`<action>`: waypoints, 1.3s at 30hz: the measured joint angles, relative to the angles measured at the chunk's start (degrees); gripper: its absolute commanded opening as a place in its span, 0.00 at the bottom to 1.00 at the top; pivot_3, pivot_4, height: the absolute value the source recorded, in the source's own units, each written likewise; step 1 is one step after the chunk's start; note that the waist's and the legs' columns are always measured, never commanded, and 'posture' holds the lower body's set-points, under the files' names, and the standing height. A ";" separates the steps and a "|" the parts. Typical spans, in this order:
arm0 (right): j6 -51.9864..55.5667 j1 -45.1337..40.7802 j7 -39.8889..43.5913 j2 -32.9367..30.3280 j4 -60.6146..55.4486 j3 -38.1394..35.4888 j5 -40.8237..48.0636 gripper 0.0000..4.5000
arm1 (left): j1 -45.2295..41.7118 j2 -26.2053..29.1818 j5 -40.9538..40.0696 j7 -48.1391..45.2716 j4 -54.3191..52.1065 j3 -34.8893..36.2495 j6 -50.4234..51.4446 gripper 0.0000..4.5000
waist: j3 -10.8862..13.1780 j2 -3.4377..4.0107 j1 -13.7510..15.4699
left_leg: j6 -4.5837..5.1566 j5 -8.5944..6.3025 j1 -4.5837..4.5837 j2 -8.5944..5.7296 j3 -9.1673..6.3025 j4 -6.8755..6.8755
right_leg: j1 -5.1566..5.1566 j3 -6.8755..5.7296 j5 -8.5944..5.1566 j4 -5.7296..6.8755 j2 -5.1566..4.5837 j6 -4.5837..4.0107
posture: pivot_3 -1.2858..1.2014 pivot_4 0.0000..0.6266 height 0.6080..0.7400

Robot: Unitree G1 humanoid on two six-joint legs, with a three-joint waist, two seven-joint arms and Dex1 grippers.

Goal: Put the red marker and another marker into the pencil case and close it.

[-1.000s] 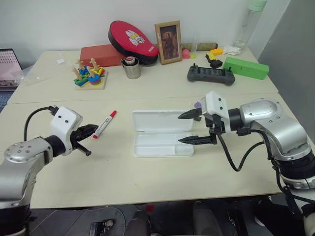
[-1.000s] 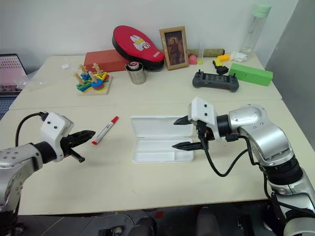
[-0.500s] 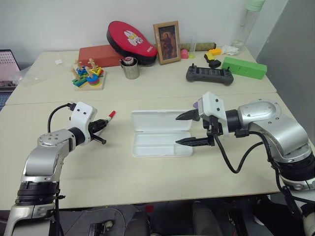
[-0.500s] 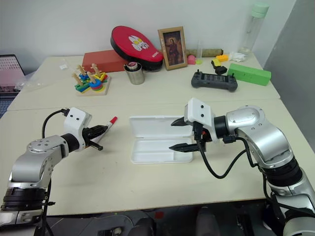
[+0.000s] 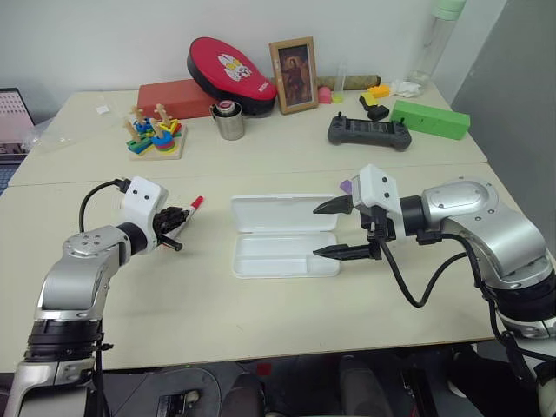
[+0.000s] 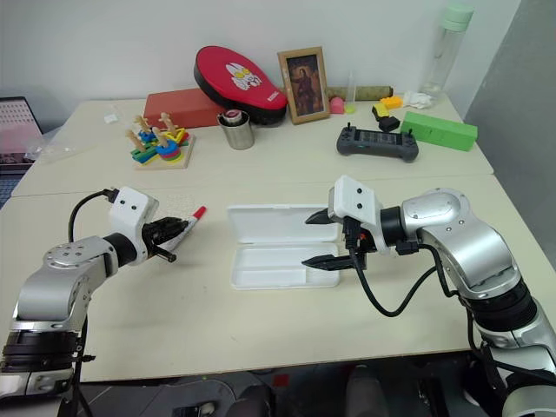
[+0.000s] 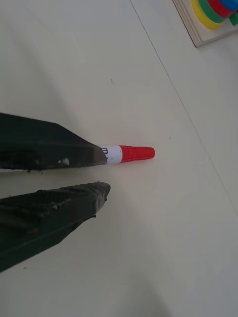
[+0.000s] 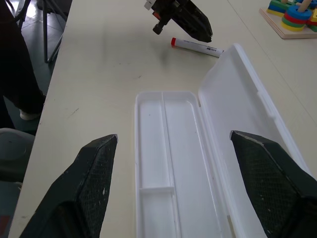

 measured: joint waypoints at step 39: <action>-0.31 -0.02 0.17 -0.71 0.02 0.64 -0.06 0.85 | -10.97 -3.96 -1.07 -0.01 13.56 -0.73 13.04 0.55 | -0.01 -0.01 -0.04 | 0.00 0.05 0.06 0.00 0.00 0.30 | 0.00 0.03 0.00 0.47 0.00 0.00 | 0.52 0.24 1.00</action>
